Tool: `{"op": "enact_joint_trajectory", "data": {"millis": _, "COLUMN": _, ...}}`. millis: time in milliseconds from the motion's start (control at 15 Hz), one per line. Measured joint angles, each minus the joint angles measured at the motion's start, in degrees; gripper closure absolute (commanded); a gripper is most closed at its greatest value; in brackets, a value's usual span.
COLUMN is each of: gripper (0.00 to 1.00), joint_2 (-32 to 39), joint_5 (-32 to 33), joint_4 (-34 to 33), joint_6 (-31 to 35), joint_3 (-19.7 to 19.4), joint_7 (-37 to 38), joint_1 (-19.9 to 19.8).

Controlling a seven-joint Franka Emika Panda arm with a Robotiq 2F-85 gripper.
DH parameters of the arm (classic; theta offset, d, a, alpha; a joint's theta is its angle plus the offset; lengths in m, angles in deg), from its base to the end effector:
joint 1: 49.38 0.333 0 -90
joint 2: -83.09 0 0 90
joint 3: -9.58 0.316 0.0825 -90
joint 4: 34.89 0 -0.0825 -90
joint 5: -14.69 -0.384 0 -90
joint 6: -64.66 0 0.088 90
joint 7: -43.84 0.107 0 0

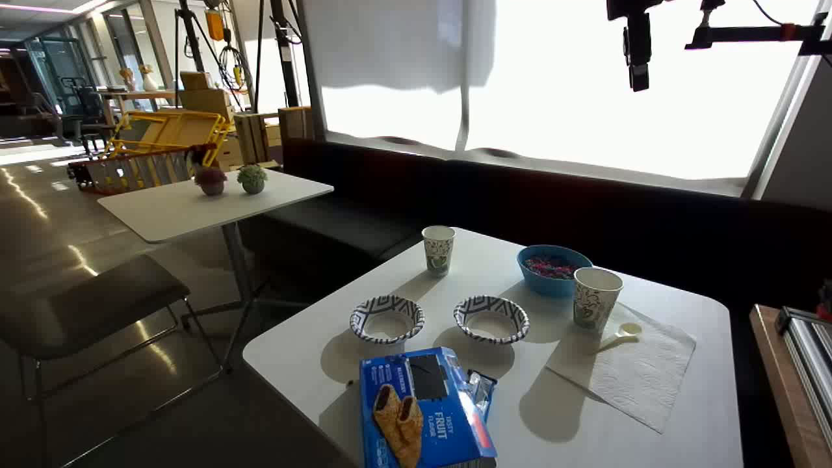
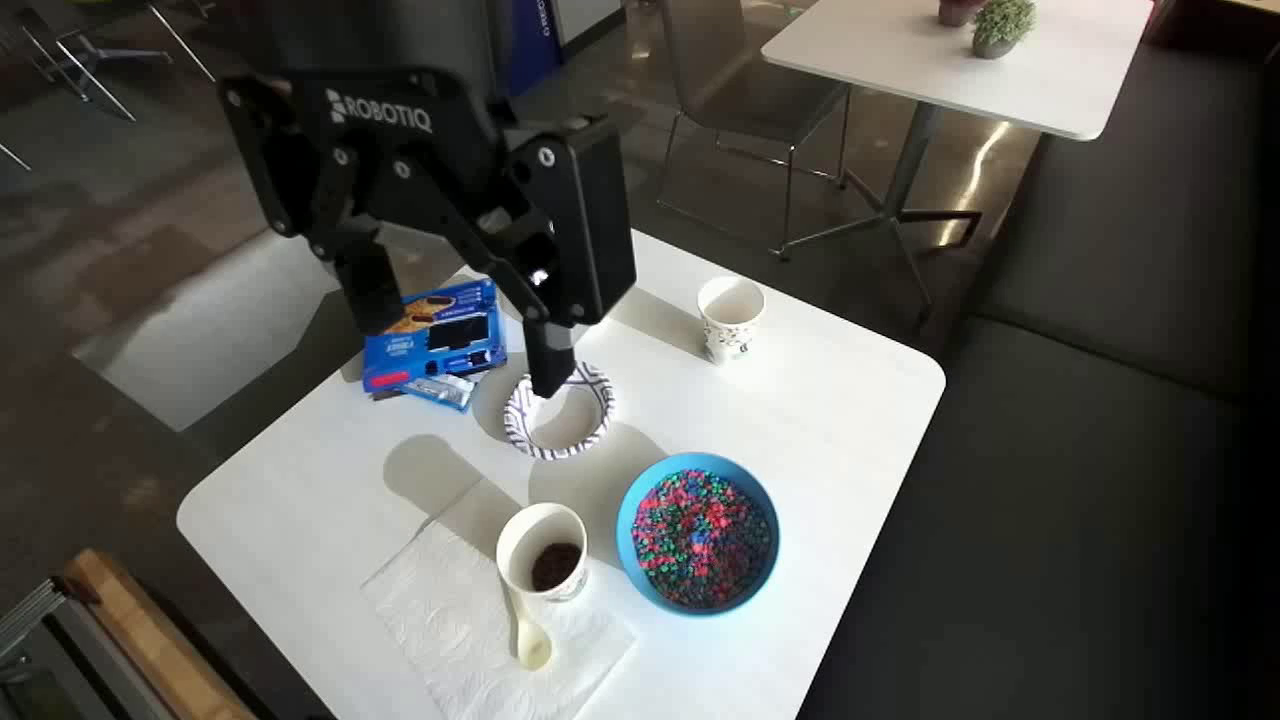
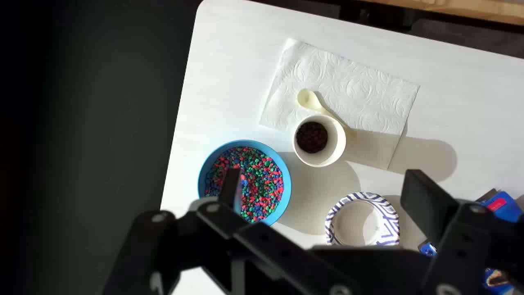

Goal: Move the blue bowl backwards.

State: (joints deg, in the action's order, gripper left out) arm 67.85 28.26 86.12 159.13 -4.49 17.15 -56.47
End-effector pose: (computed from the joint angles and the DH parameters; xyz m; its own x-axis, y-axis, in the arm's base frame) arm 0.4143 -0.1936 0.5098 0.9565 0.1415 -0.2553 0.1602 -0.9856 0.0538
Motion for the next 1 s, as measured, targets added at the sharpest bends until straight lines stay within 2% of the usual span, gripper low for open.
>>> {"op": "enact_joint_trajectory", "data": {"millis": 800, "gripper": 0.00, "joint_2": 0.00, "joint_5": 0.00, "joint_4": 0.00, "joint_6": 0.00, "joint_3": 0.00, "joint_7": 0.00, "joint_1": 0.00}}
{"op": "enact_joint_trajectory", "data": {"millis": 1000, "gripper": 0.00, "joint_2": 0.44, "joint_5": -2.32, "joint_4": 0.20, "joint_6": 0.01, "joint_3": 0.32, "joint_7": 1.72, "joint_1": 0.09}}
